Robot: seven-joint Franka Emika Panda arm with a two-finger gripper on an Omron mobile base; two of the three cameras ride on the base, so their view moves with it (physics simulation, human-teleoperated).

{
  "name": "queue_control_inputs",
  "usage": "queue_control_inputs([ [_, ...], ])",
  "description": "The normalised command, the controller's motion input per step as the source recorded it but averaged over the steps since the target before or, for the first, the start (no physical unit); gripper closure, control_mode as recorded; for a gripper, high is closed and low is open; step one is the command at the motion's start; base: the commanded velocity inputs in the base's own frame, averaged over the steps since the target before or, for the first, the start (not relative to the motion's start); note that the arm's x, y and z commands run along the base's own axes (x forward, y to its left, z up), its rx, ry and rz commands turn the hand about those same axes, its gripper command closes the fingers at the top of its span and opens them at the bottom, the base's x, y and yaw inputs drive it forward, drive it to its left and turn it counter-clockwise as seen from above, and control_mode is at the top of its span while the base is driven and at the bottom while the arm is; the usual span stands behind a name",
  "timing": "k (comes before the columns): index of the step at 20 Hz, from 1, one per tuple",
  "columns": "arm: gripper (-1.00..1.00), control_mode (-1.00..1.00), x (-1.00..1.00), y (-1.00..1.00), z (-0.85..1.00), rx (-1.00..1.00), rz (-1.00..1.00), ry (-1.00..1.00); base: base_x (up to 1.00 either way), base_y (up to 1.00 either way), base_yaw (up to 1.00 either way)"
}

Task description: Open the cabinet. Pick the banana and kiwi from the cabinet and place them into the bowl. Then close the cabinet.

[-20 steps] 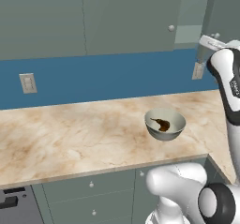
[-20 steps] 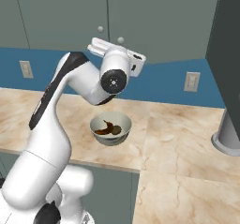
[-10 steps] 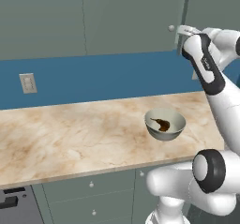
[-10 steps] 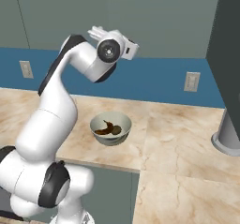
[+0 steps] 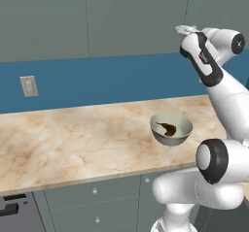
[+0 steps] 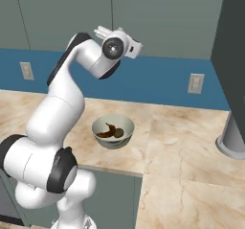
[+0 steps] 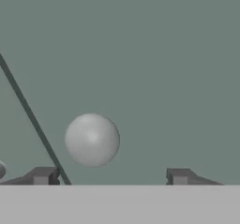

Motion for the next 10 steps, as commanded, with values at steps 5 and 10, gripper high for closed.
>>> queue_control_inputs([
  [5, -1.0, -1.0, 1.0, -0.03, -0.68, 0.0, 0.0, 0.0, 0.0, 0.0, 0.0],
  [10, -1.0, -1.0, 1.0, 0.02, -0.87, -0.13, -0.02, -0.02, 0.0, 0.0, 0.0],
])
